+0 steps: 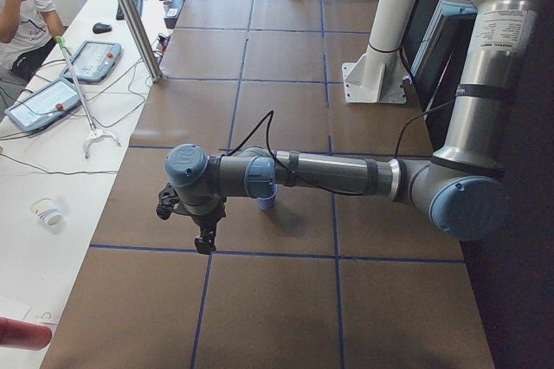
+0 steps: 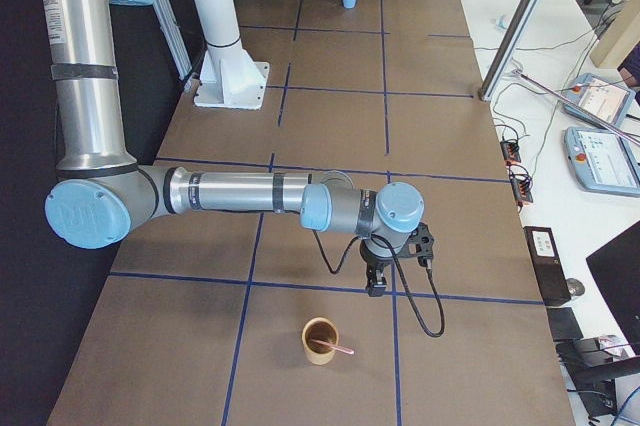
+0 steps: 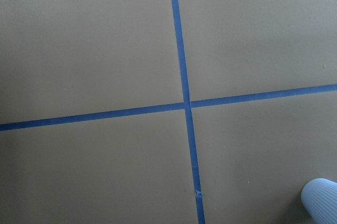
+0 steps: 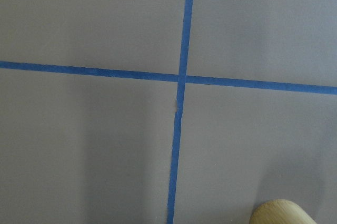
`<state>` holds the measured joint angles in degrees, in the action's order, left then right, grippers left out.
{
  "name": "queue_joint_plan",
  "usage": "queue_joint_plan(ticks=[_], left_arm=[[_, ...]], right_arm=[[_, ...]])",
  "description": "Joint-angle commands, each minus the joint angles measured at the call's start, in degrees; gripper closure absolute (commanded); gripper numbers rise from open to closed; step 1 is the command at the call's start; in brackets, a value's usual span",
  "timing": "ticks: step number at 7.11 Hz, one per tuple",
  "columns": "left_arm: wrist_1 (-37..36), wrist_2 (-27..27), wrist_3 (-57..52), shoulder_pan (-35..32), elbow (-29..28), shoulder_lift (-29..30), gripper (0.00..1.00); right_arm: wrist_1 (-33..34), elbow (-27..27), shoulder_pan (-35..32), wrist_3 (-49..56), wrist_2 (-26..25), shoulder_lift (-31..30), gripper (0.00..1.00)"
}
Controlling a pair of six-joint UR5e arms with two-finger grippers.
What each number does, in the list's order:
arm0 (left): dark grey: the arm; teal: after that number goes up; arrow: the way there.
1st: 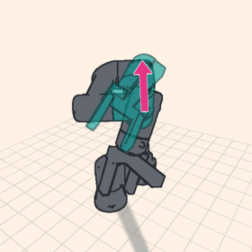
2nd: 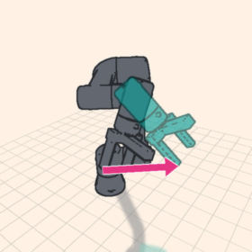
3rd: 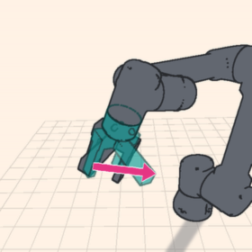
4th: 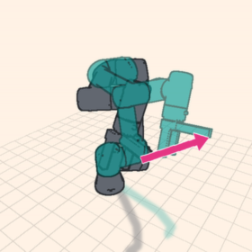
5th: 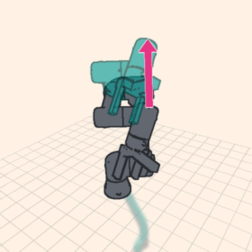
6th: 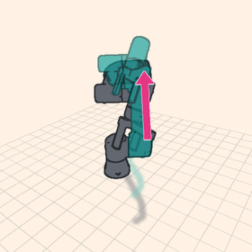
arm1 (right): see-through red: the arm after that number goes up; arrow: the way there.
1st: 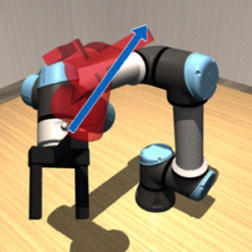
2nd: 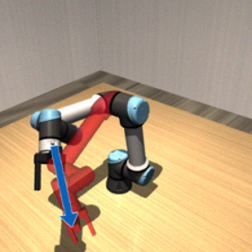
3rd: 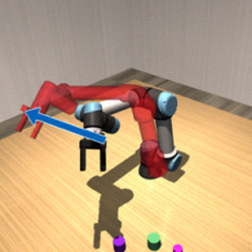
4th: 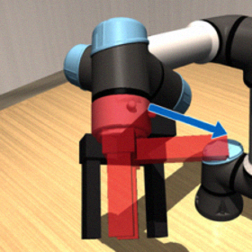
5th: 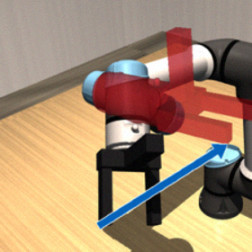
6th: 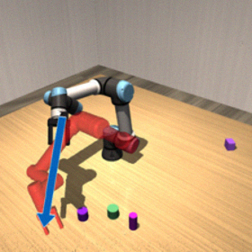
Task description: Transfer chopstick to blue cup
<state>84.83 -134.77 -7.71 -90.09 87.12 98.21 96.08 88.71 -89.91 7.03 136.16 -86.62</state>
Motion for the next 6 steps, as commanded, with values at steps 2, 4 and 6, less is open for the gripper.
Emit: queue_joint_plan(ticks=[2,4,6], left_arm=[[0.26,0.12,0.85,0.96,4.53,-1.89,0.0],[0.95,0.03,0.94,1.14,6.55,-2.23,0.0],[0.95,0.38,0.94,1.76,7.1,-2.59,0.0]], right_arm=[[-0.1,1.02,-0.52,-0.88,-1.16,-0.56,0.0],[-0.1,1.64,-0.53,-0.8,-1.07,-1.18,0.0],[-0.28,1.11,-0.44,-0.97,-0.98,-1.18,0.0]])
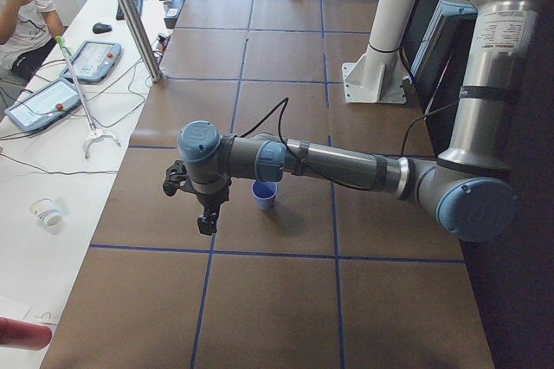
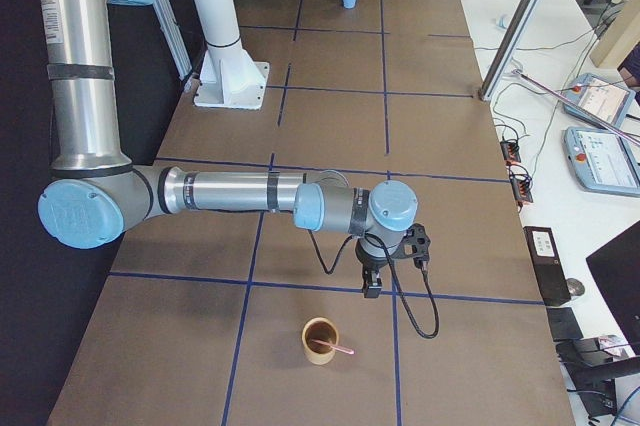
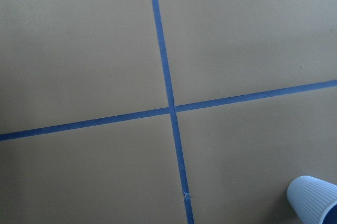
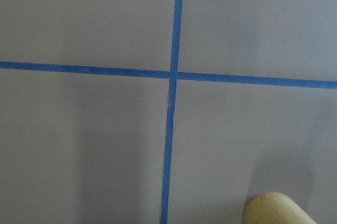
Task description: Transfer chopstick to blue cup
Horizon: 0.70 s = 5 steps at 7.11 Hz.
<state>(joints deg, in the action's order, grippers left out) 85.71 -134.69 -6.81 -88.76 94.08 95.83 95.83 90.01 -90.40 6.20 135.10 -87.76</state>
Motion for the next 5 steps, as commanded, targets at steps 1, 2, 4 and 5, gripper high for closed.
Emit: queue_joint_plan(ticks=[1,2,4,5], left_arm=[[0.94,-0.22,-0.04,0.51,0.49,-0.38,0.0],[1.65,-0.05,3.78,0.86,0.58,-0.65,0.0],[4.88,-0.23,7.16,4.72,1.45,-1.26,0.0],[5.69,-1.79,7.51,6.3,1.54,-2.31,0.0]], right_arm=[[-0.11,-0.28,0.14,0.13,0.07,-0.05,0.0],[-0.2,-0.1,0.31,0.31,0.07,0.13,0.0],[-0.02,-0.36,0.49,0.3,1.04,-0.05,0.0],[-0.11,-0.1,0.49,0.39,1.04,-0.05,0.0]])
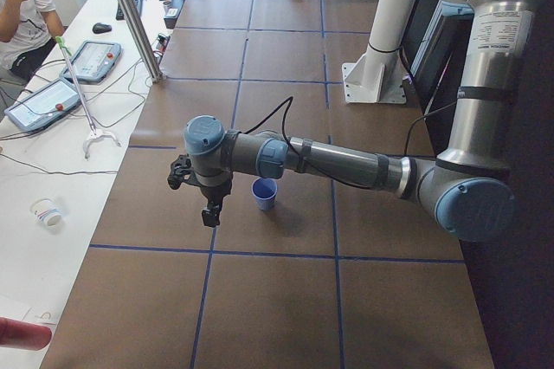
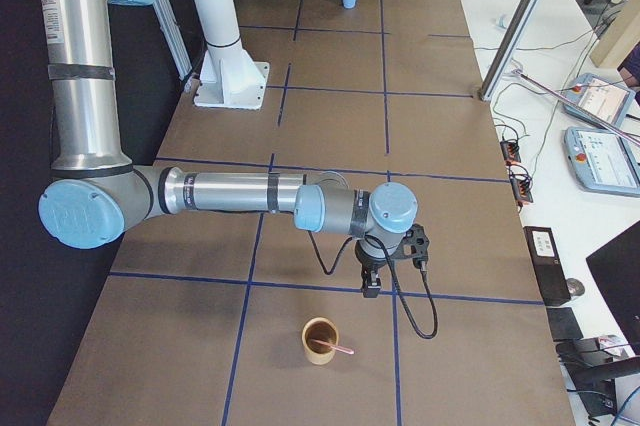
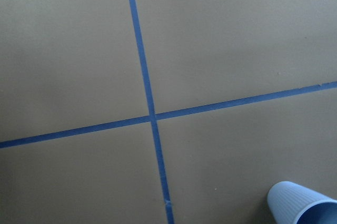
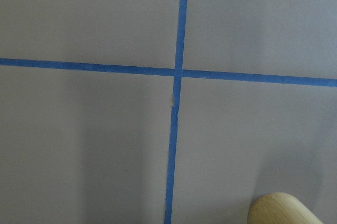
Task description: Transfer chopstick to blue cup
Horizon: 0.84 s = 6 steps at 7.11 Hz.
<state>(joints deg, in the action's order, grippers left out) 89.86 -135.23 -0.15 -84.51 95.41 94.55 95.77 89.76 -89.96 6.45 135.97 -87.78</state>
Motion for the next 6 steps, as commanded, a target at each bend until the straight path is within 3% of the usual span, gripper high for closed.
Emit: queue_joint_plan(ticks=[1,4,6], left_arm=[[3.55,-2.13,1.11,6.07,0.74,-1.47,0.0],[12.33,-2.05,13.21,14.53,0.3,-5.15,0.0],[13.76,-1.97,13.33,17.61,-0.13,-7.61,0.02]], right_arm=[[-0.05,0.24,0.05,0.05,0.26,-0.02,0.0],[0.03,0.24,0.05,-0.21,3.15,-0.46,0.0],[0.03,-0.11,0.05,-0.21,3.43,-0.46,0.0]])
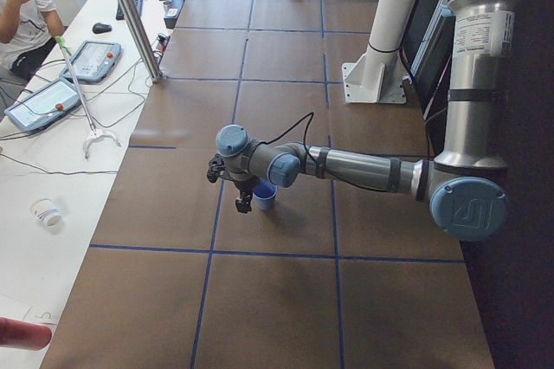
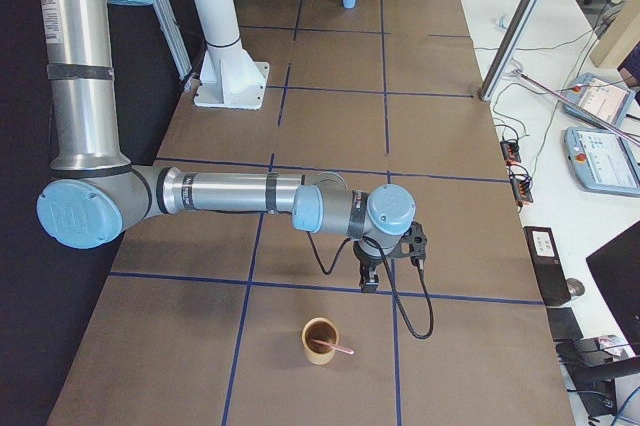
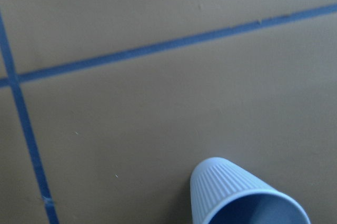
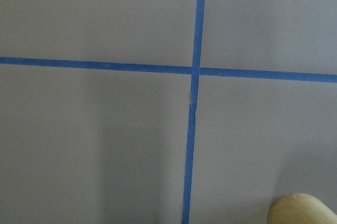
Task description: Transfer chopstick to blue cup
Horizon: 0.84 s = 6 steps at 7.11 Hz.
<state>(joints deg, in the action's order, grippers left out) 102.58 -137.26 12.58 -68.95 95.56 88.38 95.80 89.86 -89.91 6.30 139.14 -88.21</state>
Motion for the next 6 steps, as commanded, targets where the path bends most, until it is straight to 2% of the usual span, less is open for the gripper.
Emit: queue_joint_plan(ticks=[1,2,3,4,5,6], left_arm=[[1.04,0.06,0.61,2.41,-0.28,-1.45,0.17],[1.13,0.06,0.52,2.59,-0.46,-1.45,0.51],[1.04,0.24,0.52,3.72,-0.55,-1.45,0.81],[0.96,0.32,0.69,3.82,-0.72,-1.37,0.97],[1.04,0.15,0.96,3.82,-0.64,-1.02,1.0],[1.13,-0.11,6.7,3.82,0.5,0.38,1.0]], right_arm=[[0.0,-0.22,0.0,-0.23,0.43,-0.12,0.0],[0.0,-0.22,0.0,-0.23,0.43,-0.12,0.0],[0.0,-0.22,0.09,-0.23,0.43,-0.03,0.0],[0.0,-0.22,0.18,-0.23,0.43,-0.03,0.0],[0.0,-0.22,0.26,-0.23,0.43,-0.03,0.0],[0.0,-0.3,0.79,-0.23,1.21,-0.03,0.0]])
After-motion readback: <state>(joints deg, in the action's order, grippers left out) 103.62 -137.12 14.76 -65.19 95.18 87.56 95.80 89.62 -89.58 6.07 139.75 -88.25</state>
